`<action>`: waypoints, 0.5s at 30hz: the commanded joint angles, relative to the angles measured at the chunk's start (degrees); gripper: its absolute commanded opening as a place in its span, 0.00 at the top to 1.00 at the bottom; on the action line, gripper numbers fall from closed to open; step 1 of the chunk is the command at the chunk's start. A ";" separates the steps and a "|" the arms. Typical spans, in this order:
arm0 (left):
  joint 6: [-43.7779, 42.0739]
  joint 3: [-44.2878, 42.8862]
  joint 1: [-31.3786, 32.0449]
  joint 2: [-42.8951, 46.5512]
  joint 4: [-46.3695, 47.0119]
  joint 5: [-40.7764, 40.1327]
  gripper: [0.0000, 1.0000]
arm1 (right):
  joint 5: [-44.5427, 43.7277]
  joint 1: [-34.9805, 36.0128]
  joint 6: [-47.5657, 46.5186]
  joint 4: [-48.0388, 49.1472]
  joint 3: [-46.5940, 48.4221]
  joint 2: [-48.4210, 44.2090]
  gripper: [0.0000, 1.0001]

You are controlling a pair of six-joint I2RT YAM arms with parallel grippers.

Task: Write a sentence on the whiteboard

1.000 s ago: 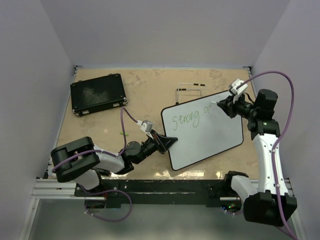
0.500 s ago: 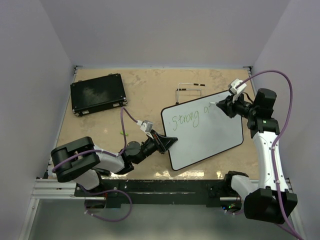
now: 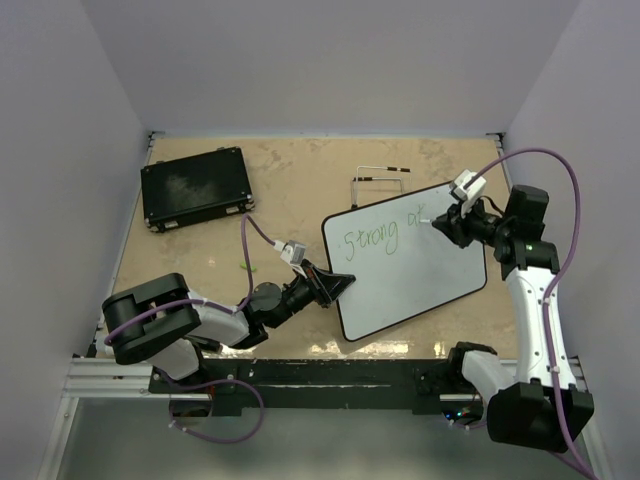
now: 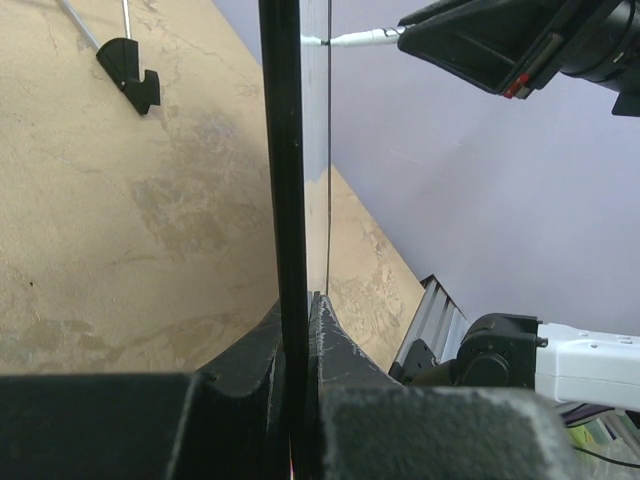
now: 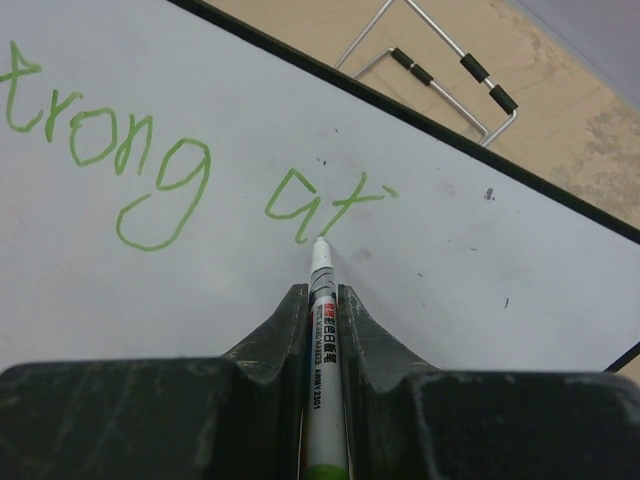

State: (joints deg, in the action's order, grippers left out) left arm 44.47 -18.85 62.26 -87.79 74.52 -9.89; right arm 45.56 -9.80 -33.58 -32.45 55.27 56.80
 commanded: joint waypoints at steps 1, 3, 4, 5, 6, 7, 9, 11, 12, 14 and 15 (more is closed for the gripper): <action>-6.15 0.04 0.32 -0.80 0.54 2.33 1.00 | -2.31 0.05 -2.45 -2.97 -1.12 -1.16 1.00; -6.06 0.04 0.32 -0.72 0.62 2.33 1.00 | -4.50 0.05 -1.67 -1.93 -0.95 -1.25 1.00; -6.15 0.04 0.32 -0.72 0.63 2.33 1.00 | -5.30 0.05 -1.23 -1.31 -0.77 -1.34 1.00; -6.06 0.13 0.32 -0.80 0.63 2.33 1.00 | -5.83 0.05 -0.87 -0.87 -0.60 -1.25 1.00; -5.97 0.13 0.32 -0.81 0.63 2.33 1.00 | -6.70 0.05 -0.17 -0.08 -0.16 -1.25 1.00; -5.97 0.13 0.32 -0.72 0.63 2.33 1.00 | -6.80 -0.04 0.09 0.36 0.10 -1.25 1.00; -5.97 0.13 0.32 -0.72 0.63 2.24 1.00 | -6.63 -0.04 0.97 1.33 1.33 -1.25 1.00; -5.97 0.31 0.32 -0.72 0.63 2.24 1.00 | -5.93 -0.13 1.33 1.42 2.30 -0.99 1.00; -5.97 0.48 0.32 -0.63 0.63 2.24 1.00 | -4.70 -0.13 1.50 0.99 3.52 -0.90 1.00; -5.97 0.57 0.32 -0.54 0.63 2.16 1.00 | -3.29 -0.39 1.59 0.46 4.58 -1.25 1.00; -5.97 0.74 0.32 -0.37 0.63 2.07 1.00 | -2.68 -0.48 1.94 0.28 5.37 -1.51 1.00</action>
State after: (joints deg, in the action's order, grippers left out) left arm 44.69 -18.85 62.26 -87.96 74.72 -9.89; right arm 41.06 -9.82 -33.01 -33.41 55.94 56.18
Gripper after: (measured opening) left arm 0.084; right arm 0.146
